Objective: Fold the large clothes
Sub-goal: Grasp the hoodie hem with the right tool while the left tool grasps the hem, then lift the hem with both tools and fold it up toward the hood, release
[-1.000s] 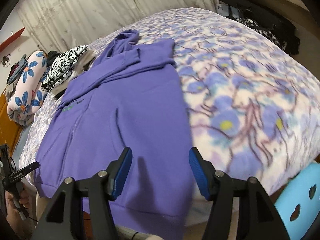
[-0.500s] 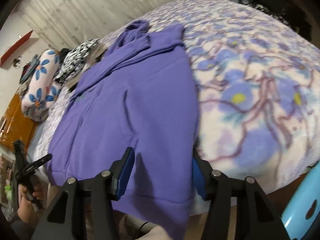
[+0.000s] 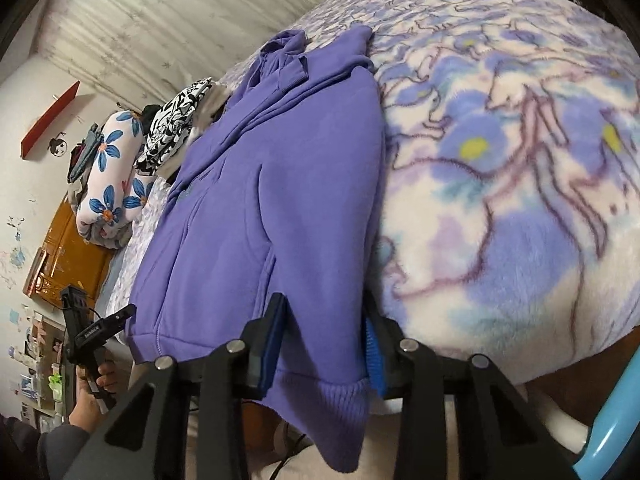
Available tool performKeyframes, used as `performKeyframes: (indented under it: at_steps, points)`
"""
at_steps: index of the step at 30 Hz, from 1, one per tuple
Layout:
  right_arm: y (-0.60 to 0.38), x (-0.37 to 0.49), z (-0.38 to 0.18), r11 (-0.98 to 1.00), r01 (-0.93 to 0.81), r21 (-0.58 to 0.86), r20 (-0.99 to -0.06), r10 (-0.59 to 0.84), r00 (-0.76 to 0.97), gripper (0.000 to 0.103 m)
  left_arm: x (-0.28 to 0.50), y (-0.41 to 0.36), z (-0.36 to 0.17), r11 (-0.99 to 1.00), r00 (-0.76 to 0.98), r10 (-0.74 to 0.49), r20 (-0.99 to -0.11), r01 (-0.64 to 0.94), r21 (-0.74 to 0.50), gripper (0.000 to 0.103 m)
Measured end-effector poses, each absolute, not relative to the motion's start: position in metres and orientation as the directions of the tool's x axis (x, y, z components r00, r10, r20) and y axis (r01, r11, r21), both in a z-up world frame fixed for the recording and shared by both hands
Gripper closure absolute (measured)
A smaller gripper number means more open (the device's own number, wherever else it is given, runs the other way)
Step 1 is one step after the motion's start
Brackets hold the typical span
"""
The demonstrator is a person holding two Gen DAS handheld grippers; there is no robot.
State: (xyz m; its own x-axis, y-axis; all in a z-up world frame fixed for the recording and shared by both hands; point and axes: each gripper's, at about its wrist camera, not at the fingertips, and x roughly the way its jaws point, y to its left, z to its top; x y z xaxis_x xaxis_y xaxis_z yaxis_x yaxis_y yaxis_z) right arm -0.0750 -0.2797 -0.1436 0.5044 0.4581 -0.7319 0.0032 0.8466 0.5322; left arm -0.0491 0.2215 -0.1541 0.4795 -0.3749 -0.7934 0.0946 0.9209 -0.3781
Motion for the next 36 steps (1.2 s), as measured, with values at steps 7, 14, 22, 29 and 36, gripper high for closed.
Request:
performKeyframes:
  at_steps: [7,14,22,29,36]
  points:
    - [-0.266,-0.062,-0.146,0.863,-0.022,0.505,-0.742,0.447,0.501,0.067,-0.041,0.216,-0.156,0.918,0.470,-0.383,-0.795,0.099,-0.384,0.042]
    - [-0.248,-0.063,-0.124,0.923,-0.063,0.380,-0.783,0.357,0.509,0.091,-0.030,0.200,-0.148,0.918,0.434,-0.377,-0.818,0.060,-0.391,0.090]
    - [-0.239,-0.065,-0.087,0.928,-0.071,0.364,-0.756,0.340,0.560,0.092,-0.038,0.196,-0.125,0.927,0.474,-0.330,-0.817,-0.001,-0.375,0.093]
    - [-0.232,-0.073,-0.067,0.930,-0.097,0.355,-0.747,0.344,0.568,0.093,-0.053,0.203,-0.098,0.934,0.504,-0.315,-0.804,0.017,-0.356,0.095]
    - [-0.230,-0.096,-0.052,0.922,-0.111,0.372,-0.747,0.368,0.553,0.093,-0.072,0.202,-0.075,0.929,0.482,-0.343,-0.806,0.048,-0.367,0.095]
